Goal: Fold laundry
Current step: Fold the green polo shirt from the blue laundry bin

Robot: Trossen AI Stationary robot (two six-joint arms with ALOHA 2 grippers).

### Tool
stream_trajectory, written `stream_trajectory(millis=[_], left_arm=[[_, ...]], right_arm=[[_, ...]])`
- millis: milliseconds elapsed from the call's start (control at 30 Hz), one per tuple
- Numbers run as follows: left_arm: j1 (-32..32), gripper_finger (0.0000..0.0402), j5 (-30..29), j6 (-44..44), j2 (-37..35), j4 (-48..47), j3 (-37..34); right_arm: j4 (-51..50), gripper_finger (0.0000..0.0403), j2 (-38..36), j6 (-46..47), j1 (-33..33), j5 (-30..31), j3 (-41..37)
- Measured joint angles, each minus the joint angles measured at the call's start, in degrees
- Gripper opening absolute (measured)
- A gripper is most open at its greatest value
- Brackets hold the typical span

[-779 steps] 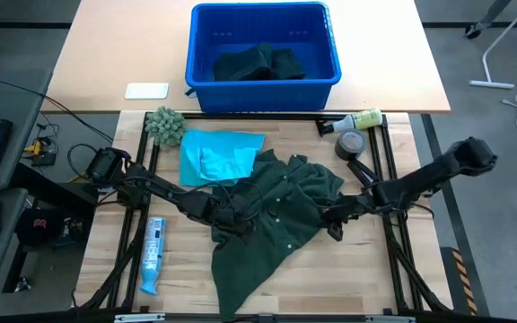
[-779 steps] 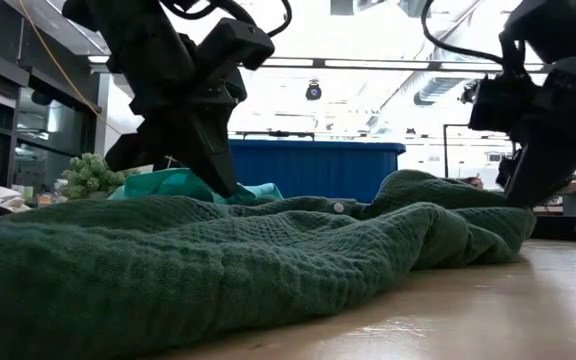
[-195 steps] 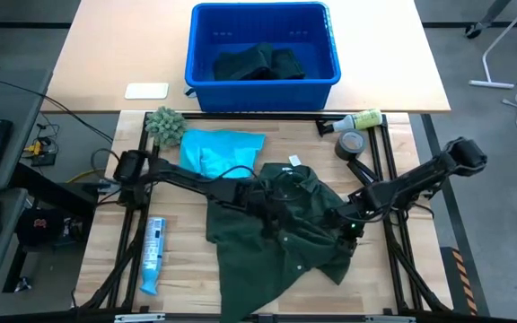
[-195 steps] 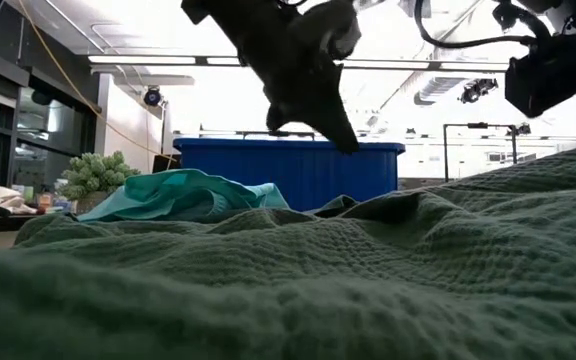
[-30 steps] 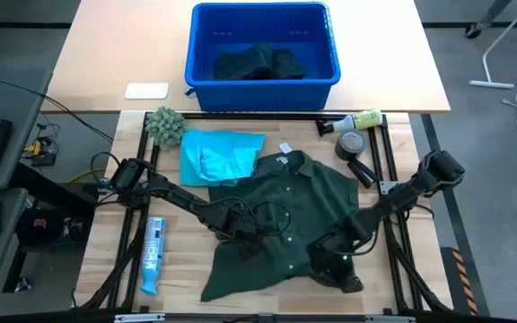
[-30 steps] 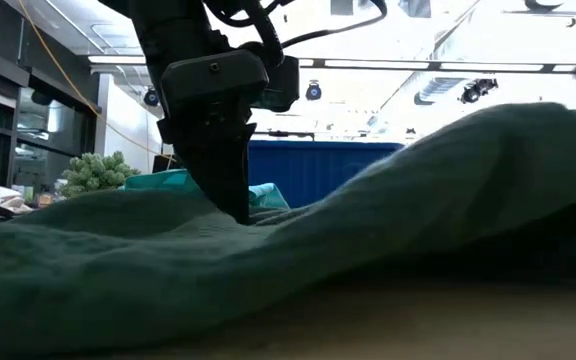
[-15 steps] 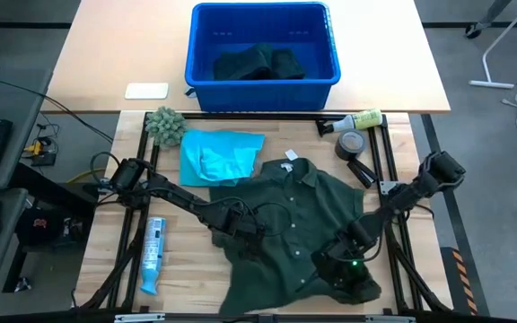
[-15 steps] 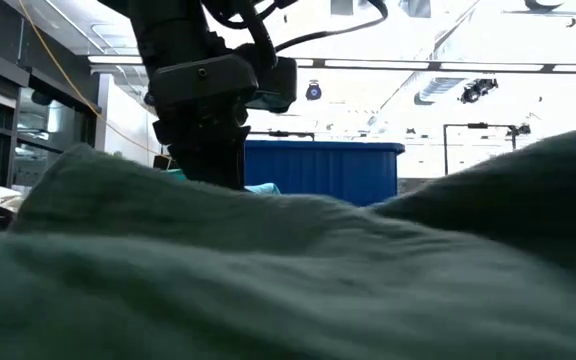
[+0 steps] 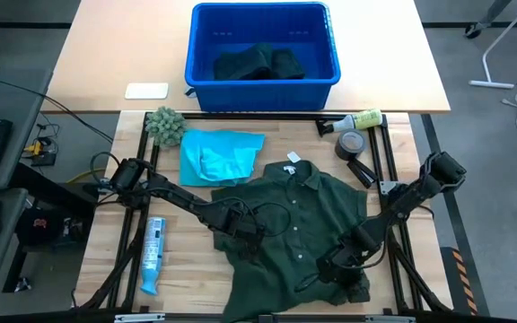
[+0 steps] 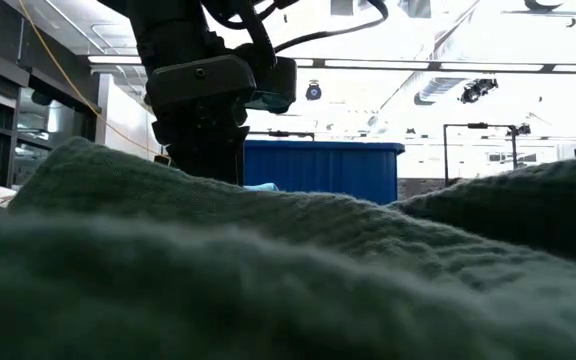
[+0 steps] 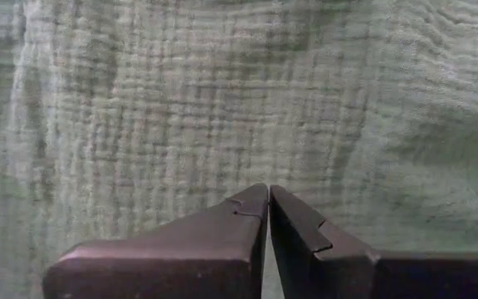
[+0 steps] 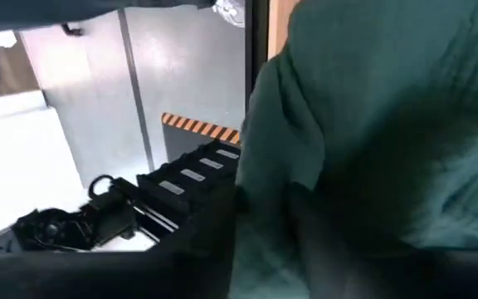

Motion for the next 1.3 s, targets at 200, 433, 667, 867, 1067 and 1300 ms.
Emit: stream_trajectory(millis=[200,433,667,867,1067,1300], left_arm=[[0.0,0.0,-0.1,0.0,0.0,-0.6,0.0],[1.0,0.0,-1.9,0.0,-1.0,-3.0,0.0],[4.1,0.0,-5.1,2.0,-4.7,-3.4,0.0],[9.3,0.0,-4.6,0.4,-6.2,4.2,0.0],[11.7,0.0,-0.5,-1.1,-6.2,12.6,0.0],[9.2,0.0,3.8,-10.8,-6.1,24.5,-9.3]], right_arm=[[0.5,0.0139,-0.5,2.1,1.3,-7.3,0.0],[-12.6,0.0083,-2.4,1.9,-0.2,6.3,0.0],[-21.9,0.0003,-6.3,0.4,-11.4,28.7,-2.6],[-0.4,0.0,-12.5,11.6,-24.7,31.4,-18.0],[9.7,0.0,-19.8,20.7,-28.7,32.0,-27.6],[4.6,0.0,-24.2,24.2,-27.2,35.2,-29.0]])
